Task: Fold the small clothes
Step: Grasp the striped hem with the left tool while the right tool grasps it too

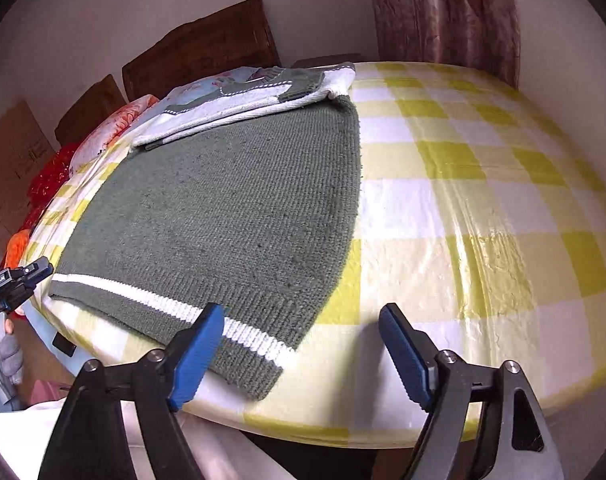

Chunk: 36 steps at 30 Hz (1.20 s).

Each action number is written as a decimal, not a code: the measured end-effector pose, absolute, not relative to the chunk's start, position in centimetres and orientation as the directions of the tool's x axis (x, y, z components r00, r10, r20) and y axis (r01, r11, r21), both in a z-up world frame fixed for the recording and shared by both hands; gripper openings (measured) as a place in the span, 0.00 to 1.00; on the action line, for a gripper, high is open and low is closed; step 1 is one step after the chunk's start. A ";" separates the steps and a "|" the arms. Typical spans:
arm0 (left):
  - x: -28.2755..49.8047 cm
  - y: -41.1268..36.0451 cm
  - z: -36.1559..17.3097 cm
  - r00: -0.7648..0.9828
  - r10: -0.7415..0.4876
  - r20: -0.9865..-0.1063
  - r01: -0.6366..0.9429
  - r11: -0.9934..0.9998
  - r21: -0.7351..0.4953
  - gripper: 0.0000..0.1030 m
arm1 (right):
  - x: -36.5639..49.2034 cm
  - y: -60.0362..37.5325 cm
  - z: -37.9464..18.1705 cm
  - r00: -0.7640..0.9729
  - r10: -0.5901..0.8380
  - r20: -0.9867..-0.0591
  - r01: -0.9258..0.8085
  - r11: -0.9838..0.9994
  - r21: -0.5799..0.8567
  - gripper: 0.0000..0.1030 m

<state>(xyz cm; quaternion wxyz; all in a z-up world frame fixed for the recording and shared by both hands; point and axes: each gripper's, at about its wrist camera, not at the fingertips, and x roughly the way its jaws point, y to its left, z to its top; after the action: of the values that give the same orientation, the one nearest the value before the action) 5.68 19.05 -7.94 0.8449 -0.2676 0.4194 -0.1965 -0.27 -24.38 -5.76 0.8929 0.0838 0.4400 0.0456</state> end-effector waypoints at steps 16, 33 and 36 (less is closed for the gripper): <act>6.0 18.7 -8.5 0.476 -0.631 -0.613 0.124 0.738 -0.663 0.25 | -0.4 -22.8 -5.7 0.519 0.251 -0.817 -0.070 0.965 0.252 1.00; 7.4 21.2 -9.2 0.465 -0.605 -0.646 0.040 0.743 -0.668 0.27 | -0.2 -22.6 -5.8 0.522 0.254 -0.814 -0.081 0.965 0.249 1.00; 8.2 19.9 -9.3 0.428 -0.644 -0.634 0.079 0.725 -0.684 0.29 | -0.2 -22.6 -5.8 0.521 0.251 -0.816 -0.082 0.966 0.245 1.00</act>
<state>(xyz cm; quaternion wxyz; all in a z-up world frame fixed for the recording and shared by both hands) 8.16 19.92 -9.33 0.7930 -0.2920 0.4836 -0.2280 -0.20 -22.55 -5.79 0.8675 0.0881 0.4800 0.0961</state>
